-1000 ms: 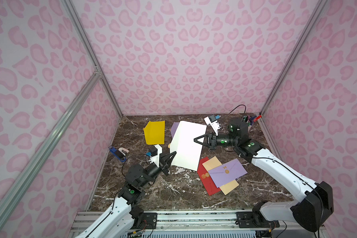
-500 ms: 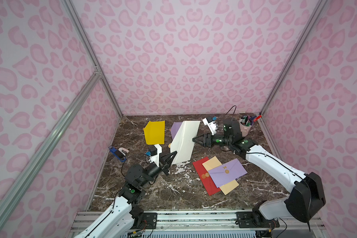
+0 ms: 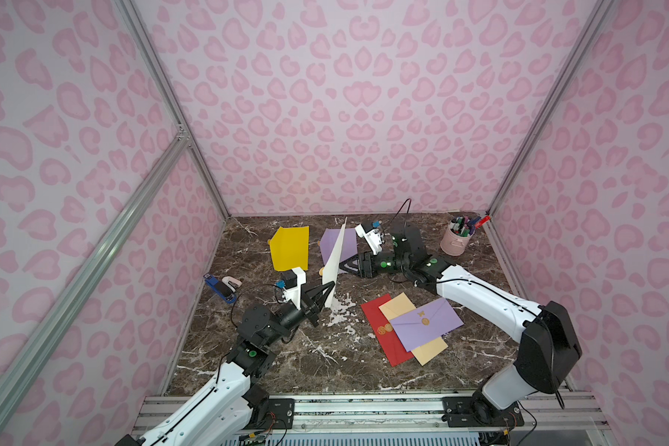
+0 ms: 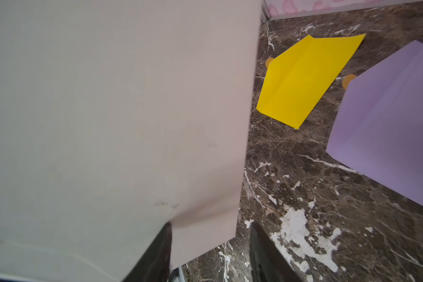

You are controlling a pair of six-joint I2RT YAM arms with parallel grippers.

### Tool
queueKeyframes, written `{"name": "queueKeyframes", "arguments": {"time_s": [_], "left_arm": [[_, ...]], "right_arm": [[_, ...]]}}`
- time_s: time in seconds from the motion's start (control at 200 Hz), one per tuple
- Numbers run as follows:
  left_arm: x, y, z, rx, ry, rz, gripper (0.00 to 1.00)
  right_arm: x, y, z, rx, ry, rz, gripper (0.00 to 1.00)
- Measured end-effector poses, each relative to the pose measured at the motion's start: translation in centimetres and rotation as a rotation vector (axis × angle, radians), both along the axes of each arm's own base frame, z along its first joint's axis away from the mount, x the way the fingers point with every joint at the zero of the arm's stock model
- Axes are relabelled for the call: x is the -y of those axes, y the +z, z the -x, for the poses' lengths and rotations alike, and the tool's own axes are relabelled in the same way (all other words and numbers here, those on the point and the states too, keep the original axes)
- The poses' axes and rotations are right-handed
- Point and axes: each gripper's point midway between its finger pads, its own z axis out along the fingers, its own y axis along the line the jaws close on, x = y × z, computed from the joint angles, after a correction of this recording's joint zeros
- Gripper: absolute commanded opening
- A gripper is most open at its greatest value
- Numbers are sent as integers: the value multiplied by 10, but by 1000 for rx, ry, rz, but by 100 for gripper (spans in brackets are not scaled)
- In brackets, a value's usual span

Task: Open the envelope
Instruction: Open the envelope flap on the envelope, then place the envelope at the center of the board.

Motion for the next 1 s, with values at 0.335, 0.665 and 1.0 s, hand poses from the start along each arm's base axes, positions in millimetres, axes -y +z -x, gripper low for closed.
{"name": "queueKeyframes", "arguments": {"time_s": [0.335,0.665,1.0], "left_arm": [[12,23,-74,-94,150,0,4],[77,-1,-185,-301,106,51,4],[148,-96,-268,-571,-22,124,4]], "right_arm": [[86,19,2,124,-329,122,51],[156,36,33,223,-538,123,52],[184,29,52,214,-610,129,52]]}}
